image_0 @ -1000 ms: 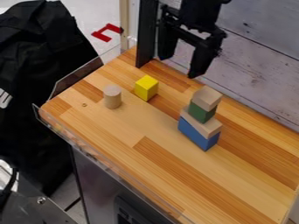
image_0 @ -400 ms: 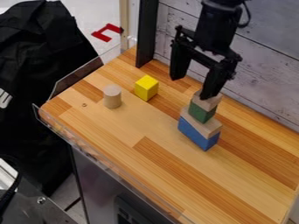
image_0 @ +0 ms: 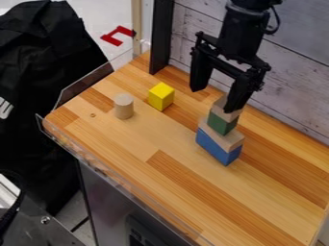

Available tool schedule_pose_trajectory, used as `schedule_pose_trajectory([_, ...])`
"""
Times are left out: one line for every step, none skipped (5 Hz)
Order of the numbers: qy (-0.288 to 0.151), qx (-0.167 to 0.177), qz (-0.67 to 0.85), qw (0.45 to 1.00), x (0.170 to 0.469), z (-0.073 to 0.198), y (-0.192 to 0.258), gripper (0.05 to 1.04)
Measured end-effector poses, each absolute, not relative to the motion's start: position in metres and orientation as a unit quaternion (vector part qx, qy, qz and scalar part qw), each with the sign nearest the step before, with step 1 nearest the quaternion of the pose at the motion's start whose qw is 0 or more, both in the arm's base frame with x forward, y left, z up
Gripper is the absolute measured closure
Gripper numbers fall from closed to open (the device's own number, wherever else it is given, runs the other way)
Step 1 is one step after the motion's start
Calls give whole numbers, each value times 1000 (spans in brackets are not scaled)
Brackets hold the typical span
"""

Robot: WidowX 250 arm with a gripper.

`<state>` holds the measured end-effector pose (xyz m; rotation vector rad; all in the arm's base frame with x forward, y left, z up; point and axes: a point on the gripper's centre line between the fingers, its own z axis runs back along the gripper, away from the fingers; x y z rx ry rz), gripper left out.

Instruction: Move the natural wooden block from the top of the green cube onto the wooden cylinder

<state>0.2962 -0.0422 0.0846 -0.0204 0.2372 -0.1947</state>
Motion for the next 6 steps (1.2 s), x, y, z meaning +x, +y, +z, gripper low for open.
schedule_pose_trajectory([118, -16, -95, 988, 296, 85, -47, 84])
schedule_pose_trajectory([129, -18, -89, 988, 295, 79, -50, 84])
schedule_pose_trajectory([140, -20, -81, 987, 296, 72, -51, 84])
schedule_pose_trajectory([150, -21, -74, 986, 298, 64, -51, 84])
schedule_pose_trajectory([150, -22, -67, 986, 299, 64, -49, 123])
schedule_pose_trajectory([143, -25, -64, 987, 301, 64, -49, 374])
